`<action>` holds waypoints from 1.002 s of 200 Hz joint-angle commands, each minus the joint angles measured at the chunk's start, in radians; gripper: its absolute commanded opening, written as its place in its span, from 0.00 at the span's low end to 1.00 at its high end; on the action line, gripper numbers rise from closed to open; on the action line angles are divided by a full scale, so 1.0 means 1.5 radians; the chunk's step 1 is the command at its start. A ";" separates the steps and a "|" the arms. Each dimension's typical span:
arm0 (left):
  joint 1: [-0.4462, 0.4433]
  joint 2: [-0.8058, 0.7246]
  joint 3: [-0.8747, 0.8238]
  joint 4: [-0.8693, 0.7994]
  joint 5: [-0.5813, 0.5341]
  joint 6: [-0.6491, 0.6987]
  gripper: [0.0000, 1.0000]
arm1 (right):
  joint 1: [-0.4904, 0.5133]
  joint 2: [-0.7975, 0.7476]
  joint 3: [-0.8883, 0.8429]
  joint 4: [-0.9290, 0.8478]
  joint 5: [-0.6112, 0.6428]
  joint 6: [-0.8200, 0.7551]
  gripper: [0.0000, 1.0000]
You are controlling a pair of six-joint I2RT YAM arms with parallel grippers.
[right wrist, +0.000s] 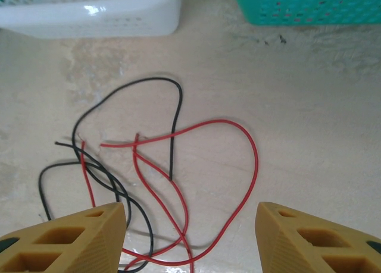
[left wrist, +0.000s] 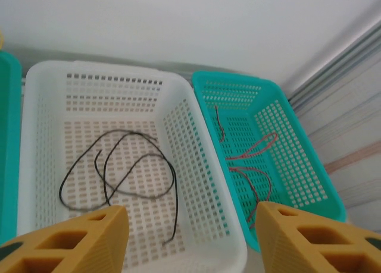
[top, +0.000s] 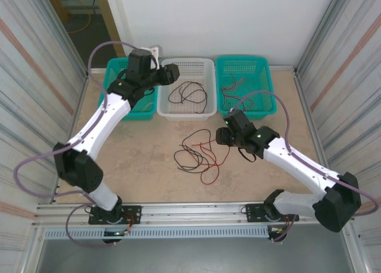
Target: Untangle the cables
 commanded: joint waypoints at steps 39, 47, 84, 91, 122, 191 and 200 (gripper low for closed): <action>-0.032 -0.216 -0.220 0.023 0.090 0.017 0.51 | 0.020 0.146 0.025 -0.004 -0.081 -0.009 0.48; -0.033 -0.237 -0.236 0.011 0.090 0.016 0.50 | 0.022 0.165 0.027 0.003 -0.089 -0.011 0.46; -0.034 -0.325 -0.302 -0.009 0.064 0.001 0.48 | 0.036 0.264 0.058 0.004 -0.111 -0.017 0.39; -0.034 -0.333 -0.308 -0.014 0.062 0.001 0.48 | 0.041 0.277 0.065 0.001 -0.105 -0.020 0.38; -0.035 -0.342 -0.331 -0.024 0.073 -0.006 0.46 | 0.050 0.308 0.089 -0.003 -0.093 -0.026 0.37; -0.043 -0.346 -0.353 -0.028 0.076 -0.018 0.44 | 0.022 0.373 0.124 0.013 -0.075 -0.024 0.30; -0.043 -0.349 -0.352 -0.031 0.076 -0.018 0.44 | 0.021 0.386 0.128 0.014 -0.070 -0.024 0.28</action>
